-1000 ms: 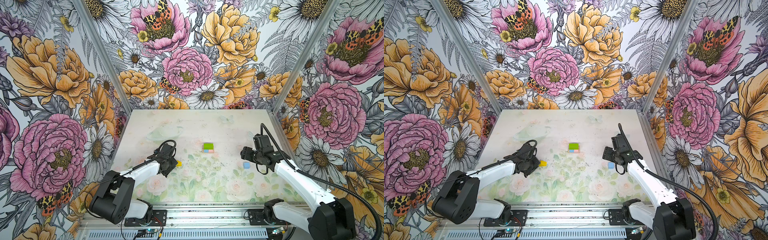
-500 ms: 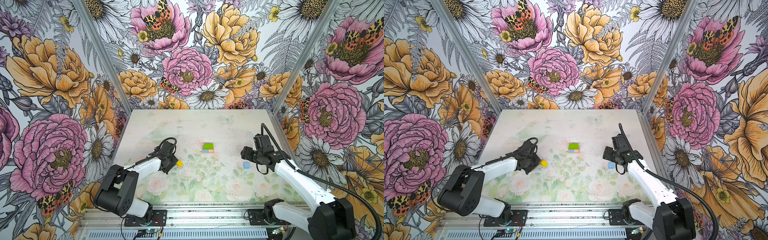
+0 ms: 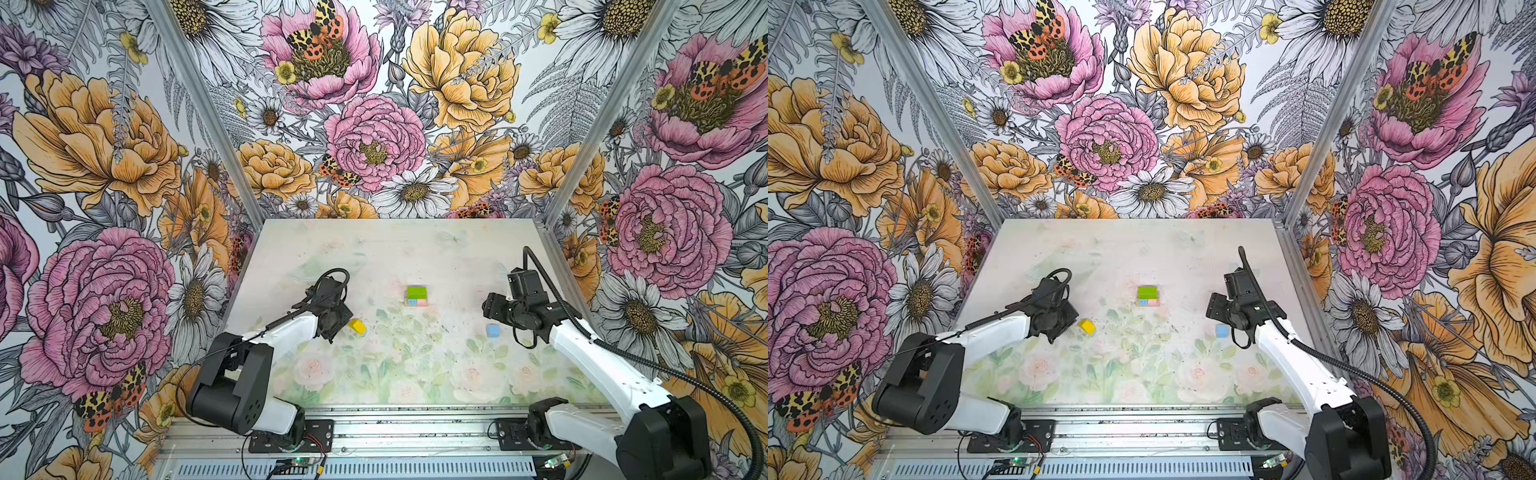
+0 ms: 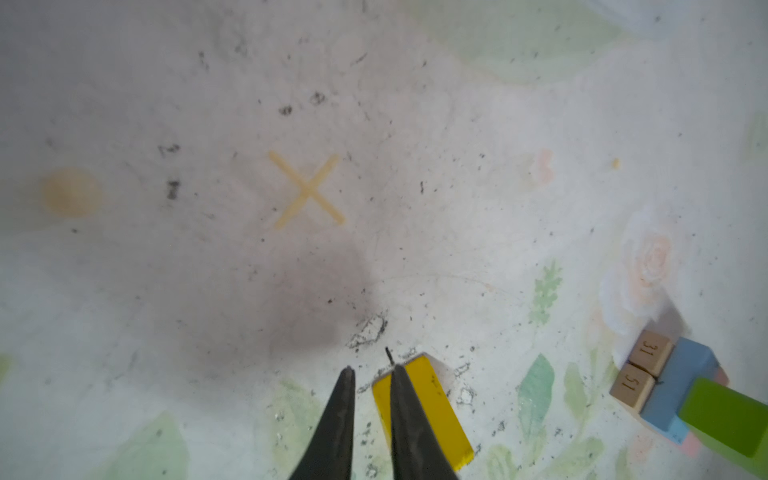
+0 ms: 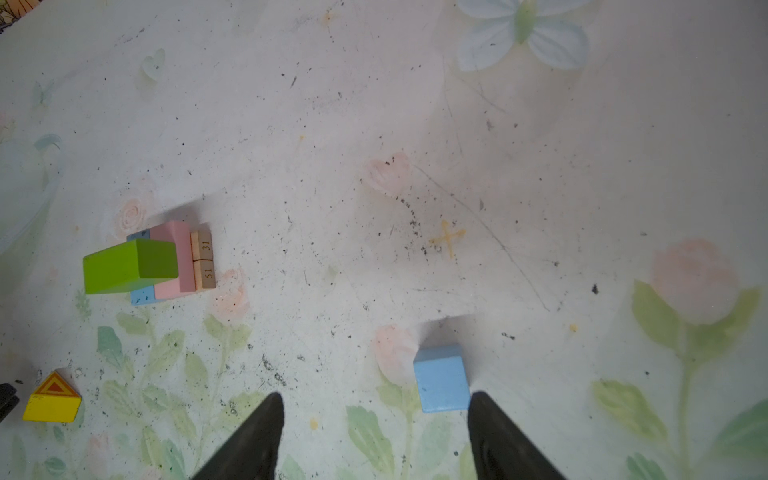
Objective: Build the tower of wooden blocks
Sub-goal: 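Raise the left gripper off the yellow block while the right gripper lowers over the cube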
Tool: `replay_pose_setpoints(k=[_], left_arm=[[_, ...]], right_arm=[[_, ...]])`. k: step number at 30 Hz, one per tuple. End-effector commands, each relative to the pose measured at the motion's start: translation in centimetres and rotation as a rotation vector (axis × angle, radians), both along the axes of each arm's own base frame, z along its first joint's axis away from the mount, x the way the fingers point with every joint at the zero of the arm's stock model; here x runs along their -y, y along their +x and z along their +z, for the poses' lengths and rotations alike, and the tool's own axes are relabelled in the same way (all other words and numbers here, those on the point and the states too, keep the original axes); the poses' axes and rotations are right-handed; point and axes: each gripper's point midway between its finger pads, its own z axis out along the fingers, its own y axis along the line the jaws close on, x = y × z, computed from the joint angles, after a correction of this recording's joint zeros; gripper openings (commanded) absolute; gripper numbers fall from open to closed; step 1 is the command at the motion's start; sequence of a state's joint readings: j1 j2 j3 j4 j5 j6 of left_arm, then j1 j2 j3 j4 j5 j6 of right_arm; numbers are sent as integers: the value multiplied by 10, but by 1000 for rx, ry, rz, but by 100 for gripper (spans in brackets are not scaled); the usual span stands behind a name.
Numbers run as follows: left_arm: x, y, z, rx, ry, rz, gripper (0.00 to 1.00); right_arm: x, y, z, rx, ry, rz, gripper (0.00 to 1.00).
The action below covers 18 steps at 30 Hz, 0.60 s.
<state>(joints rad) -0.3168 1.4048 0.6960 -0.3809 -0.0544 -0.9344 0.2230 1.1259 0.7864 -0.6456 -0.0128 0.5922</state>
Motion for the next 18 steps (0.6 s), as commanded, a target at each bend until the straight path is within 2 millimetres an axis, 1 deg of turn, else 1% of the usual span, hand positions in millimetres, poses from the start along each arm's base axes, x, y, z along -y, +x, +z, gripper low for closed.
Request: replay_pose_setpoints(k=[1,4,7,8,12,16,18], left_arm=[[-8,19,47,142,55,-26,24],[-10,23,79,229,92,-82,32],[-10,23,103,281,131,-141,40],[-10,23,108,291,144,-156,42],[-12,22,121,321,181,-190,47],[-9,25,128,342,203,-230,48],[-7,25,129,344,215,-256,49]], right_arm=[[8,5,9,16,-22,-17,72],[10,7,1,-21,-19,-12,72],[7,6,-7,-62,-5,4,72],[7,5,-10,-79,-10,7,72],[11,2,-20,-141,-40,6,73],[12,-2,-33,-200,-50,-5,73],[13,-4,-38,-219,-57,-10,73]])
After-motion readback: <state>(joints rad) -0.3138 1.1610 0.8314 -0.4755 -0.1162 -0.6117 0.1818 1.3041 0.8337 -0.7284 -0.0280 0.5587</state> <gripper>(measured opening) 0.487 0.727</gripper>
